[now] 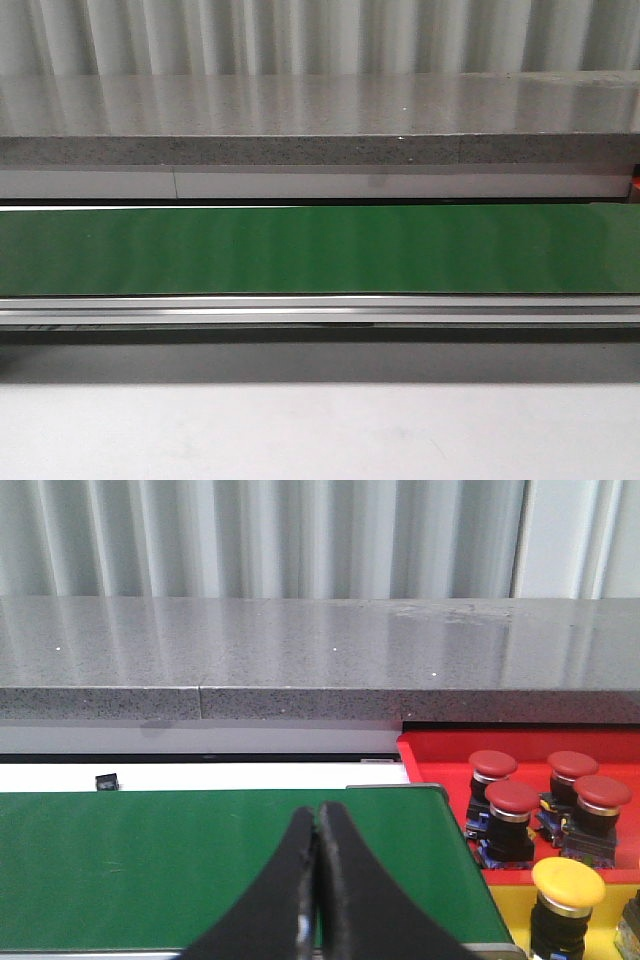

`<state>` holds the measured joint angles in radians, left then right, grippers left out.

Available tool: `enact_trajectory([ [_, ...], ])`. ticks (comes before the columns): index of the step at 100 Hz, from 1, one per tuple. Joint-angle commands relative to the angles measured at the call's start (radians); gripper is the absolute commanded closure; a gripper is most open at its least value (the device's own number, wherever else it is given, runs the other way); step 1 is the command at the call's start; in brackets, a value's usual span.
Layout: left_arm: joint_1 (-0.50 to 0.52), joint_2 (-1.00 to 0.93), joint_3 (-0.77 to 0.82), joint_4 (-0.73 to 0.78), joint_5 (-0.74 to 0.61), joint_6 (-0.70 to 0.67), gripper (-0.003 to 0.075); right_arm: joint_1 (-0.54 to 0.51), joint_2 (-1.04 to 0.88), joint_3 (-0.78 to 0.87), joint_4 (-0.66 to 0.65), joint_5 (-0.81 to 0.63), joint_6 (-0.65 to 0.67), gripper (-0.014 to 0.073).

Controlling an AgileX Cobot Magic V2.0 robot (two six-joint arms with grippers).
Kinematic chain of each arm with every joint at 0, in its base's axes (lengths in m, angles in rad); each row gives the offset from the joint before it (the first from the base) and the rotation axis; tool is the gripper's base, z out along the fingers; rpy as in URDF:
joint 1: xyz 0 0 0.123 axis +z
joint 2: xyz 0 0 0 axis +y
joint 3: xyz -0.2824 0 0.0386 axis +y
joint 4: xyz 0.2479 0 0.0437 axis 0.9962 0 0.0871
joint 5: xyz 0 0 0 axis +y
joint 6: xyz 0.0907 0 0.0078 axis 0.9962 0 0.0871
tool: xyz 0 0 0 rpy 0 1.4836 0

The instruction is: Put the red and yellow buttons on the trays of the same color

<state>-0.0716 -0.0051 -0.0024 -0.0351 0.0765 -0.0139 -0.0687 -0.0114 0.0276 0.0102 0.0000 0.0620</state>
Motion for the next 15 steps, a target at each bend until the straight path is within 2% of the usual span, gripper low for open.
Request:
enact_trajectory([
  [1,0.001,-0.028,0.046,-0.003,-0.088,-0.006,0.074,0.0,-0.015,0.001,-0.01,-0.083,-0.001,0.0659],
  [15,0.001,-0.028,0.046,-0.003,-0.088,-0.006,0.074,0.0,-0.015,0.001,-0.01,-0.083,-0.001,0.0659],
])
